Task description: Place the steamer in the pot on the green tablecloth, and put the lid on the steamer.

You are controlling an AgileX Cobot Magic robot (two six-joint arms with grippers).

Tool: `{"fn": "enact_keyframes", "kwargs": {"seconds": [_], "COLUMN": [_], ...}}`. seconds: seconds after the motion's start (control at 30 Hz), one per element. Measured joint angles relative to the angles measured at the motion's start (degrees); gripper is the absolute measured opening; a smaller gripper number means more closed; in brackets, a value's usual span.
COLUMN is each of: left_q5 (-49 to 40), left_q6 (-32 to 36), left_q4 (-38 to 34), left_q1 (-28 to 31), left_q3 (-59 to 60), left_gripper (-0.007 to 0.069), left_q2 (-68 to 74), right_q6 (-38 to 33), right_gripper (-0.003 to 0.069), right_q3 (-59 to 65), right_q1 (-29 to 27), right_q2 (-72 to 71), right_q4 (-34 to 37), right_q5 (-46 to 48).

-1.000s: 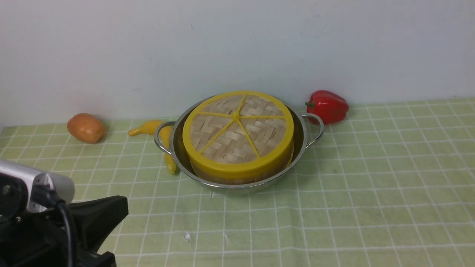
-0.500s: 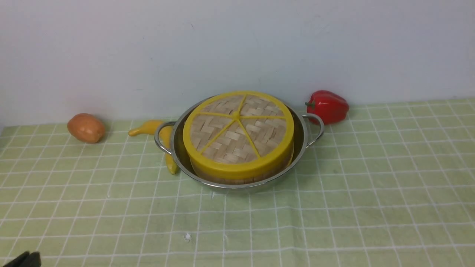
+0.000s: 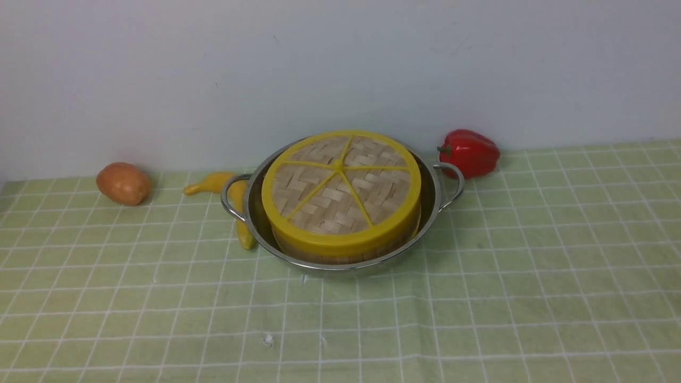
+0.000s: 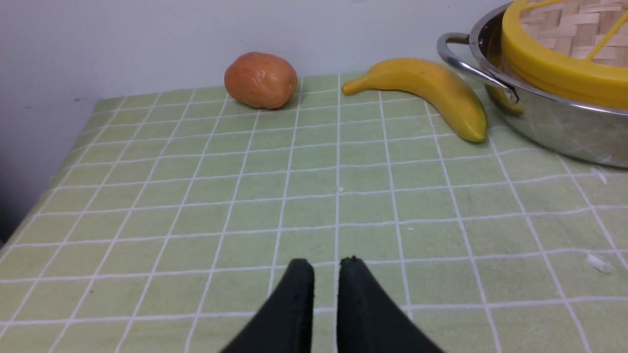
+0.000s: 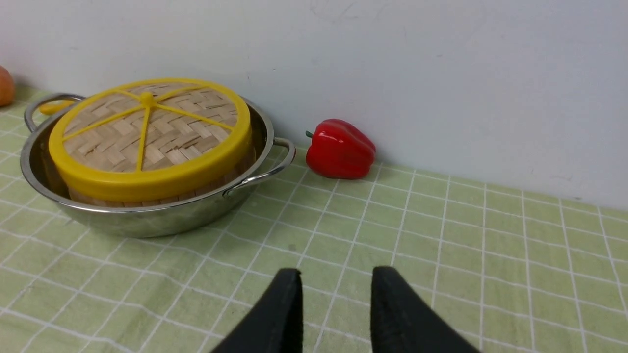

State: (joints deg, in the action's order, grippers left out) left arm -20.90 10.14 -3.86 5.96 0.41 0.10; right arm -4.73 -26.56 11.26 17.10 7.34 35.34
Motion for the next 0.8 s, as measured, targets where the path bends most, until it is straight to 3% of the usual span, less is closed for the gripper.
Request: {"fn": "enact_keyframes", "kwargs": {"seconds": [0.5,0.63,0.8], "left_q5": [0.0,0.0,0.0], "left_q6": [0.0,0.0,0.0], "left_q4": [0.0,0.0,0.0], "left_q1": [0.0,0.0,0.1], "left_q3": [0.0,0.0,0.0], "left_gripper": [0.0111,0.0120,0.0128], "left_q2": [0.0,0.0,0.0], "right_q6": [-0.8,-1.1,-0.8], "right_gripper": [0.0248,0.0248,0.0248], "right_q3": [0.3,6.1,16.3], "right_q1": [-0.7,-5.5,-7.6], "right_q2": [-0.8,-6.3,-13.1], "right_q4": [-2.2,-3.8,-4.3], "right_q5": [0.0,-1.9,-7.9]}}
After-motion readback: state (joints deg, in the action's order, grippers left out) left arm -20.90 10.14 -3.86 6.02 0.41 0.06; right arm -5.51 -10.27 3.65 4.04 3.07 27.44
